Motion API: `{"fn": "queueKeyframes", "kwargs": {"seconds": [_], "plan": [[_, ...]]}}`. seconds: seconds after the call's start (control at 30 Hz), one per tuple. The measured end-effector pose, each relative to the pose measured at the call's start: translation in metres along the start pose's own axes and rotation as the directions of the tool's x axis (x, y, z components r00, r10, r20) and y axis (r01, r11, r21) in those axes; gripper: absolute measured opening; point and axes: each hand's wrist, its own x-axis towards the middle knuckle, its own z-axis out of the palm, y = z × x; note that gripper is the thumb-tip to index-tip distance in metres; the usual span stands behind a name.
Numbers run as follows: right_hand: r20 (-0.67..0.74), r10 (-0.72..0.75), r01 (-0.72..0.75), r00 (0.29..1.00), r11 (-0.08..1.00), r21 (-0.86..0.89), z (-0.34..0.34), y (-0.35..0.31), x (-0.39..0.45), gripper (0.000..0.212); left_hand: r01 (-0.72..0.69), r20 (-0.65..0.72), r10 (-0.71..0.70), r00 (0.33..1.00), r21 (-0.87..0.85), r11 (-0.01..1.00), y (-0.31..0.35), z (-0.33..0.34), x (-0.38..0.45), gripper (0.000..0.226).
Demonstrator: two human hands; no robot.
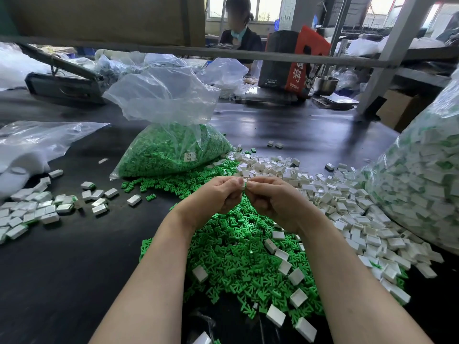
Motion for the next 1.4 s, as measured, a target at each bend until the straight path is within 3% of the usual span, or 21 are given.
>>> {"fn": "queueKeyframes", "kwargs": {"seconds": [0.27, 0.43, 0.53, 0.9, 1.03, 1.13, 1.3, 1.4], "plan": [[0.041, -0.016, 0.018, 0.999, 0.998, -0.055, -0.002, -0.003, -0.003, 0.012, 0.05, 0.043, -0.05, 0.998, 0.022, 0.999, 0.001, -0.001, -0.001, 0.041], [0.034, 0.004, 0.0, 0.999, 0.994, -0.106, -0.004, -0.001, -0.003, 0.021, 0.071, 0.053, -0.074, 0.996, 0.056, 0.996, 0.004, 0.0, -0.003, 0.041], [0.054, 0.009, -0.004, 0.998, 0.995, -0.103, -0.004, -0.001, -0.004, 0.012, 0.082, 0.057, -0.086, 0.995, 0.062, 0.995, 0.005, 0.0, -0.004, 0.041], [0.104, 0.007, 0.004, 0.995, 0.994, -0.108, -0.007, -0.001, -0.004, 0.014, 0.094, 0.086, -0.102, 0.991, 0.096, 0.991, 0.004, -0.002, -0.004, 0.04], [0.075, 0.016, -0.007, 0.997, 0.992, -0.125, -0.007, 0.001, -0.003, 0.025, 0.084, 0.085, -0.092, 0.992, 0.093, 0.992, 0.001, -0.004, -0.003, 0.037], [0.046, 0.011, -0.007, 0.999, 0.995, -0.095, -0.006, 0.002, -0.002, 0.016, 0.062, 0.072, -0.071, 0.995, 0.119, 0.991, -0.001, -0.005, -0.002, 0.028], [0.032, -0.024, 0.025, 0.999, 0.999, -0.034, -0.004, 0.0, -0.003, 0.015, 0.025, 0.036, -0.026, 0.999, 0.021, 0.999, -0.003, -0.003, 0.002, 0.031], [0.001, -0.046, 0.046, 0.999, 0.995, -0.086, -0.003, -0.001, -0.001, 0.015, 0.026, 0.022, -0.026, 0.999, 0.003, 1.0, -0.004, -0.002, 0.003, 0.032]]}}
